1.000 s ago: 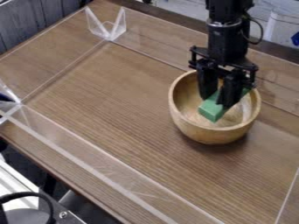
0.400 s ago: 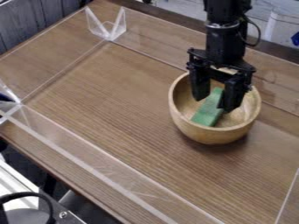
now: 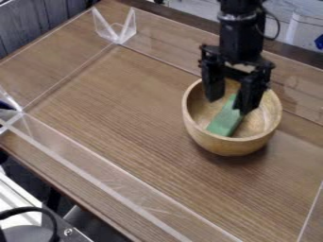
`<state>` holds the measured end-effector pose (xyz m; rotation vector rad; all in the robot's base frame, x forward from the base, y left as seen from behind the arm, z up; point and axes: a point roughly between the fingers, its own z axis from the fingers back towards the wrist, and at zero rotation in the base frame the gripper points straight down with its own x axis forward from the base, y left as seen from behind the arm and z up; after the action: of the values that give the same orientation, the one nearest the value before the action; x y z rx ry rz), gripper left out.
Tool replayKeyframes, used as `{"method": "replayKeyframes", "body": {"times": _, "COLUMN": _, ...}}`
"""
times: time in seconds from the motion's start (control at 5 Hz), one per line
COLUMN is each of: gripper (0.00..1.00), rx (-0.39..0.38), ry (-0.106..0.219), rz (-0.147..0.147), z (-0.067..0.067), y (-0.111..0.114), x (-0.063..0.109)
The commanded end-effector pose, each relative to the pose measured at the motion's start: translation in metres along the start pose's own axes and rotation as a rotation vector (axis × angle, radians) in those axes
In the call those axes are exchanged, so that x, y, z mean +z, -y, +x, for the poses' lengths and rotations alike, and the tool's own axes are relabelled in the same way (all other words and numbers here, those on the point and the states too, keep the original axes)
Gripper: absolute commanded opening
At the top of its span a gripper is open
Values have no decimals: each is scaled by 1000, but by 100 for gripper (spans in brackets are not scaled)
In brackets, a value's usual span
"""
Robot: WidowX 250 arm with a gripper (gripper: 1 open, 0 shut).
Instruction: Put the green block in the brown bowl
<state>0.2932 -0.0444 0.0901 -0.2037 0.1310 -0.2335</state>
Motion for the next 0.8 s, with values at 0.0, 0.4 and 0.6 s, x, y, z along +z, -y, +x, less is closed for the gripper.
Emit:
{"method": "replayKeyframes", "body": {"times": 0.0, "gripper": 100, "rx": -6, "ry": 142, "rz": 29, "z": -2, "y": 1, "x": 52}}
{"method": "replayKeyframes", "body": {"times": 0.4, "gripper": 100, "rx": 25, "ry": 257, "rz": 49, "z": -19, "y": -8, "x": 113}}
{"method": "replayKeyframes", "body": {"times": 0.6, "gripper": 100, "rx": 55, "ry": 277, "rz": 67, "z": -30, "y": -17, "x": 133}}
